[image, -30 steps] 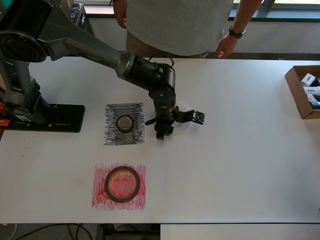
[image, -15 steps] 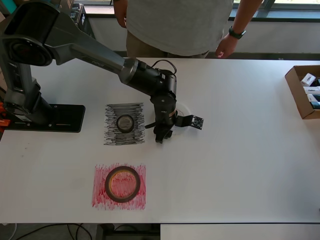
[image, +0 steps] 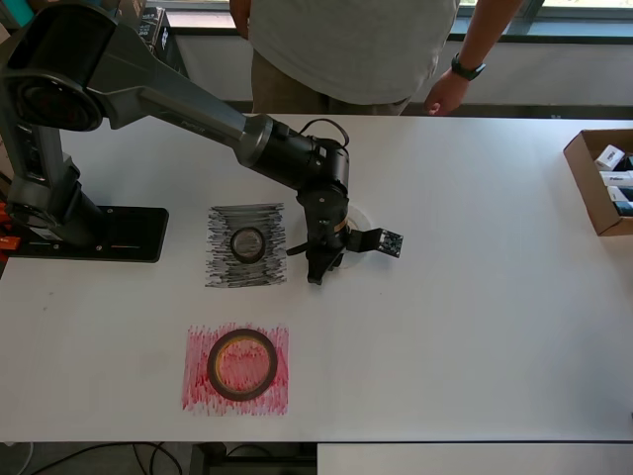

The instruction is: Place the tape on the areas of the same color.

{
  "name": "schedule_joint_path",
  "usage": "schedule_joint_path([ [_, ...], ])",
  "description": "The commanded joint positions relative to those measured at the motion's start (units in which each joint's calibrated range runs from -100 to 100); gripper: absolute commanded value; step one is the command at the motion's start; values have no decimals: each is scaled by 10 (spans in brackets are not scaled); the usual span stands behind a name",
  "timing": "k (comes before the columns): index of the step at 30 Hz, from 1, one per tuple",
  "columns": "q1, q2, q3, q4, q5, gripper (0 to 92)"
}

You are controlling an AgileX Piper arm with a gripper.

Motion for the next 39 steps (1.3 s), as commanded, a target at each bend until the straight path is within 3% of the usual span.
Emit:
schedule_joint_path([
  [1, 2, 0, 1, -2, 2, 0],
  [13, 19, -72, -1, 0, -24, 0],
  [39, 318, -138, 32, 24, -26, 0],
])
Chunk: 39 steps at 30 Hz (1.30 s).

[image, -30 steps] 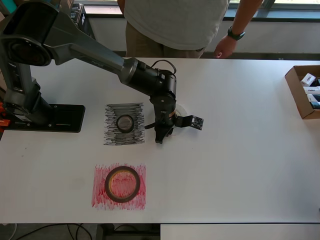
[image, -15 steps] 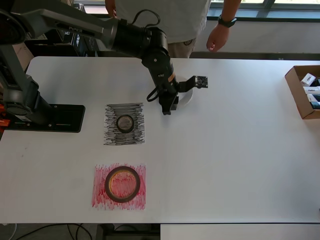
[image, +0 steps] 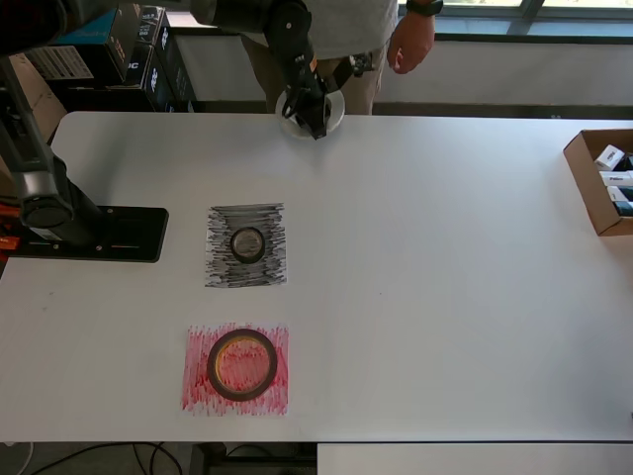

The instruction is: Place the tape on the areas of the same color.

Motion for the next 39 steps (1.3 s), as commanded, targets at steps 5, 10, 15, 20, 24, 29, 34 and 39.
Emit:
schedule_joint_path([
  [5, 60, -31, 85, -8, -7, 0],
  [10, 54, -83, 161, -36, -29, 0],
  [15, 46, -117, 216, -44, -37, 0],
  [20, 29, -124, 255, -61, -60, 0],
  [24, 11, -124, 283, -84, -76, 0],
  [29, 9, -118, 287, -86, -79, 0],
  [34, 9, -116, 287, -86, -78, 0],
  [39, 9, -91, 278, -86, -74, 0],
])
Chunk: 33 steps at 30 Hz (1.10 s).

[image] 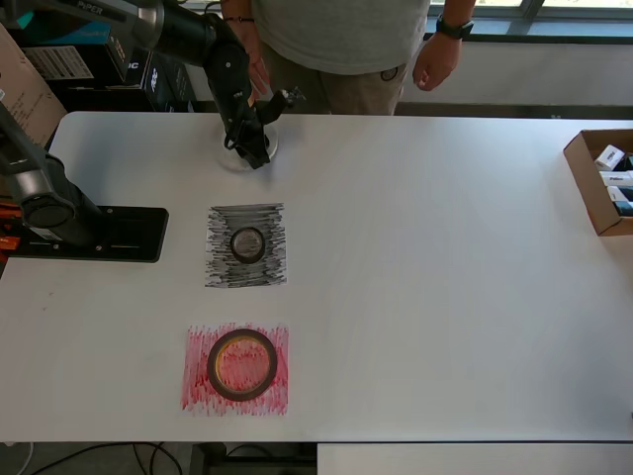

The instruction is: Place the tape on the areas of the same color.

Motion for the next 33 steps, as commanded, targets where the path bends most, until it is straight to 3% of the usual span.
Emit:
schedule_joint_path([
  [1, -3, 26, -7, 5, 4, 0],
  [33, -3, 52, -22, -17, 7, 0],
])
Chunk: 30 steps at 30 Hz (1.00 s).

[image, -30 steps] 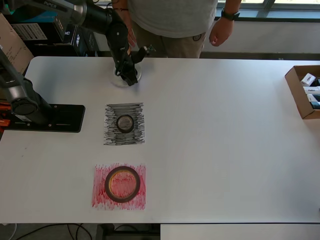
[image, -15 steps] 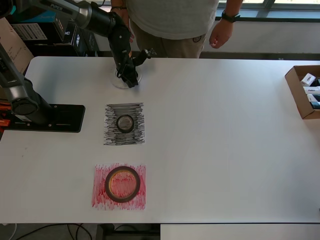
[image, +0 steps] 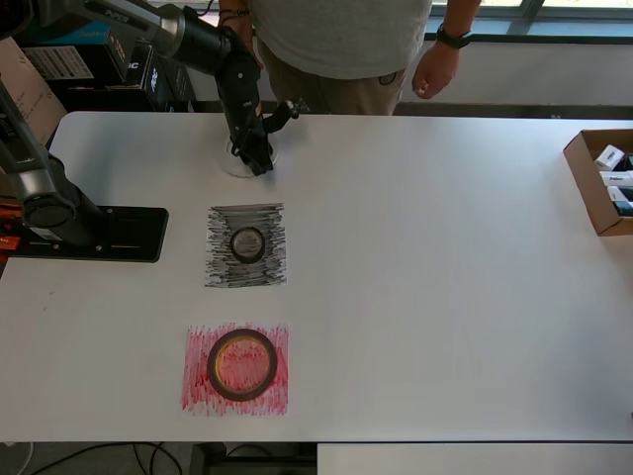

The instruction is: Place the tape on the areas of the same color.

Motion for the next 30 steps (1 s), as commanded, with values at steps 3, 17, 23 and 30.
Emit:
schedule_joint_path([
  [3, -3, 1, -7, -4, -3, 0],
  [17, -4, 1, -6, -4, -3, 163],
  [23, -3, 1, -7, -4, 8, 563],
  [30, -3, -4, -7, -4, 8, 630],
])
